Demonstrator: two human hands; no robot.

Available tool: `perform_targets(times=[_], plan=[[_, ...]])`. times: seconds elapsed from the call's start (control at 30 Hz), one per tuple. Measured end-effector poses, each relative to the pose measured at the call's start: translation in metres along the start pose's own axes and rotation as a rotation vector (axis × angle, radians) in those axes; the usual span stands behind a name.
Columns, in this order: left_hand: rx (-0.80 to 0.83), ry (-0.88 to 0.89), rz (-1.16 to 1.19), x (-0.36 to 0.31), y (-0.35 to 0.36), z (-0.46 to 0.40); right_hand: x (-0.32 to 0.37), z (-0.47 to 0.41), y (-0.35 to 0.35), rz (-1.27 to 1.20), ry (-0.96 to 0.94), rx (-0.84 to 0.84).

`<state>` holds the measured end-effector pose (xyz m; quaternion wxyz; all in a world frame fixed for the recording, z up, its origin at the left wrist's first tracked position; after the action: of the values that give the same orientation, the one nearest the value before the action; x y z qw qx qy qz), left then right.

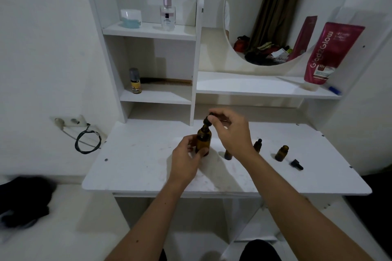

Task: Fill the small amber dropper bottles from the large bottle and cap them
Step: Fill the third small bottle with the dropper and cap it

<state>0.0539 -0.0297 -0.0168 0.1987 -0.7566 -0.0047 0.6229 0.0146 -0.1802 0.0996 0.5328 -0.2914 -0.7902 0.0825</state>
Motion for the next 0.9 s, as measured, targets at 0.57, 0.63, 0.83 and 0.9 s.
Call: perform_targets(times=[0.57,0.63,0.83,0.9], plan=[[-0.026,-0.013,-0.082,-0.002,0.002,0.008,-0.004,0.021,-0.009,0.035,0.009,-0.043],[-0.047,-0.021,-0.066,-0.001,0.0,0.011,-0.006,0.029,-0.018,0.041,0.023,-0.056],[-0.175,-0.043,0.029,-0.006,-0.012,0.034,-0.033,0.069,-0.079,0.038,0.053,-0.149],[-0.17,-0.004,0.002,-0.014,-0.005,0.044,-0.052,0.087,-0.106,0.061,0.102,-0.189]])
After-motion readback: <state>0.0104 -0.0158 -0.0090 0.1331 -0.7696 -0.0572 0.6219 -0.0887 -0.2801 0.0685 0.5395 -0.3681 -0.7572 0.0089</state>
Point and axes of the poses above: each hand's wrist, its own z-axis away from the middle knuckle, its own y-axis out of the palm, x = y × z, the point moved 7 cm from there along -z, towards the middle knuckle, and after that the axes turned 7 degrees about x, right-handed, at the moved point
